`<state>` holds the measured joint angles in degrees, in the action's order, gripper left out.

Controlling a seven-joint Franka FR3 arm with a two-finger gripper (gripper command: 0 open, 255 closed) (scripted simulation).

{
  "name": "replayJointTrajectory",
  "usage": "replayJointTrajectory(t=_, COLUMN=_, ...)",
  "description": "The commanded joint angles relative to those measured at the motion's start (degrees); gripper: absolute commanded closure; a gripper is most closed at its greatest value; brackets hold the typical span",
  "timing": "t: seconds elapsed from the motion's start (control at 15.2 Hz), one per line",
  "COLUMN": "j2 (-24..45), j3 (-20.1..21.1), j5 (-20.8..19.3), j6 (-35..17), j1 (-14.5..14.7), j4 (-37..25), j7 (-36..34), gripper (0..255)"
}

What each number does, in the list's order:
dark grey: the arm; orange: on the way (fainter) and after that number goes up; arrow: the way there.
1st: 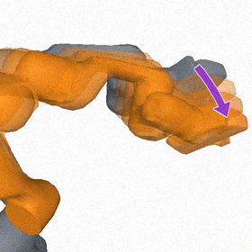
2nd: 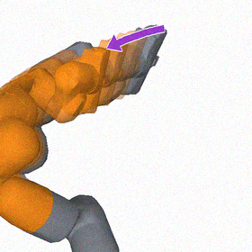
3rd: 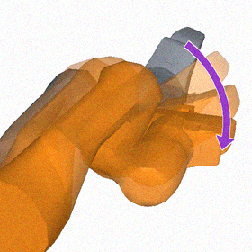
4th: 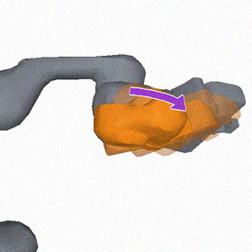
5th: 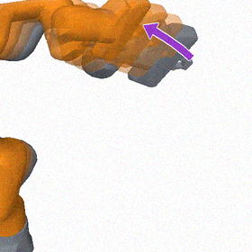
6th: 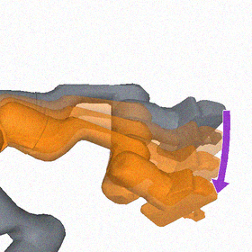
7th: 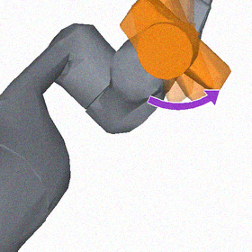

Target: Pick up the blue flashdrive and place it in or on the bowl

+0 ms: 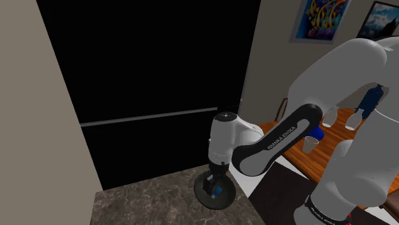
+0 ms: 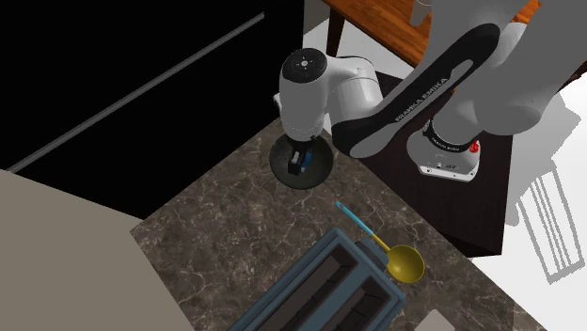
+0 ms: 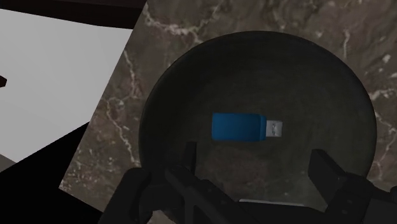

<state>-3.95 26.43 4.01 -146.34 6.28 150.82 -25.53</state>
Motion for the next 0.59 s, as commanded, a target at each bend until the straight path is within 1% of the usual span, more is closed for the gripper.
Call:
replayJointTrajectory(t=0.0, j2=0.0, j3=0.0, j5=0.0, j6=0.0, j1=0.0, j4=0.0, j7=0.0, gripper=0)
replayJointTrajectory(t=0.13, j2=0.0, j3=0.0, j5=0.0, j6=0.0, j1=0.0, j4=0.0, j7=0.0, gripper=0)
replayJointTrajectory(t=0.26, j2=-4.1, j3=-0.32, j5=2.44, j6=4.71, j1=0.43, j4=-0.9, j7=1.81, gripper=0)
replayJointTrajectory(t=0.4, j2=-7.38, j3=-0.85, j5=3.87, j6=8.92, j1=0.82, j4=-2.0, j7=2.94, gripper=0)
replayJointTrajectory(t=0.53, j2=-7.38, j3=-0.91, j5=3.85, j6=8.92, j1=0.88, j4=-2.0, j7=2.93, gripper=0)
